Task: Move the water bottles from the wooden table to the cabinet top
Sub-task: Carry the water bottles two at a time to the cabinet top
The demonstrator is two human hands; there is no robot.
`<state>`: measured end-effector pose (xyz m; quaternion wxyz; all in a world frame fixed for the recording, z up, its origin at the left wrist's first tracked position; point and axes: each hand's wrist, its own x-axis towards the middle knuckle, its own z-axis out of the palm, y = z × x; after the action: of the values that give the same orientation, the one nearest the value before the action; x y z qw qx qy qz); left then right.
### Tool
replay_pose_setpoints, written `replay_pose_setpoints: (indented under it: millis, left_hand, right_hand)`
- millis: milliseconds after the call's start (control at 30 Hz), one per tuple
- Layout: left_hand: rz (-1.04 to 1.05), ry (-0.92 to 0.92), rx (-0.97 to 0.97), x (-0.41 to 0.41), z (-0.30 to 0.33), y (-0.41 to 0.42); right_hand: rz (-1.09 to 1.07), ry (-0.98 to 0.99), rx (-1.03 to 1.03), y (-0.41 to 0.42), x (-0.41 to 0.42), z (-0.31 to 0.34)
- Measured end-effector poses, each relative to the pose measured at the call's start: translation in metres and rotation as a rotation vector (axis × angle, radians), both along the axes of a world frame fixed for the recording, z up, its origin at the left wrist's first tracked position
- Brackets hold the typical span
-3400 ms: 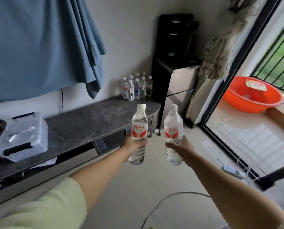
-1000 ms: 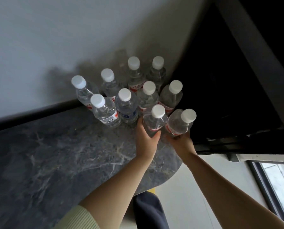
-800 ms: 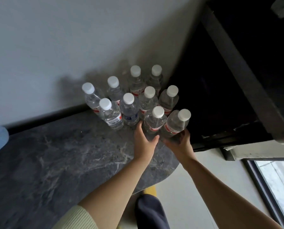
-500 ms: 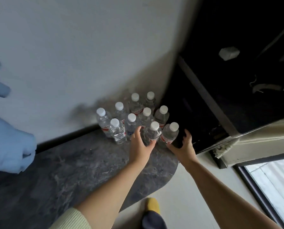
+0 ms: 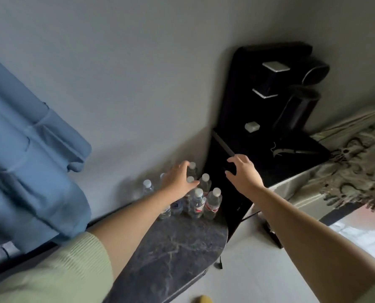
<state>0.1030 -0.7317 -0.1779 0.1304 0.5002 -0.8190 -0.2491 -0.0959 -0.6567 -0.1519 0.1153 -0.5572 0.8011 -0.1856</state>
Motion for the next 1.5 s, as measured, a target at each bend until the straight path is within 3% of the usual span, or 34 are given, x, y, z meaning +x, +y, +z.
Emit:
replay_pose_setpoints:
  millis: [167, 267, 633, 867, 1067, 1233, 1500]
  left_hand:
    - [-0.113, -0.245, -0.194, 0.028, 0.060, 0.003]
    - [-0.109, -0.317, -0.191, 0.050, 0.086, 0.011]
    - [0.089, -0.460, -0.174, 0.123, 0.115, 0.046]
    - [0.394, -0.481, -0.080, 0.168, 0.107, 0.084]
    - [0.685, -0.482, 0.040, 0.219, 0.085, 0.177]
    - [1.005, -0.498, 0.154, 0.282, 0.083, 0.298]
    - [1.478, -0.560, 0.225, 0.324, 0.099, 0.508]
  right_hand:
    - [0.118, 0.323, 0.248, -0.006, 0.034, 0.052]
    - [0.174, 0.446, 0.287, -0.009, 0.064, 0.075]
    - [0.431, 0.530, 0.252, -0.019, 0.135, 0.103]
    - [0.729, 0.508, 0.159, -0.038, 0.184, 0.091]
    - [1.050, 0.542, 0.162, -0.015, 0.262, 0.058]
    - [1.369, 0.588, 0.124, 0.050, 0.351, 0.048]
    - [1.831, 0.467, -0.061, 0.228, 0.463, 0.064]
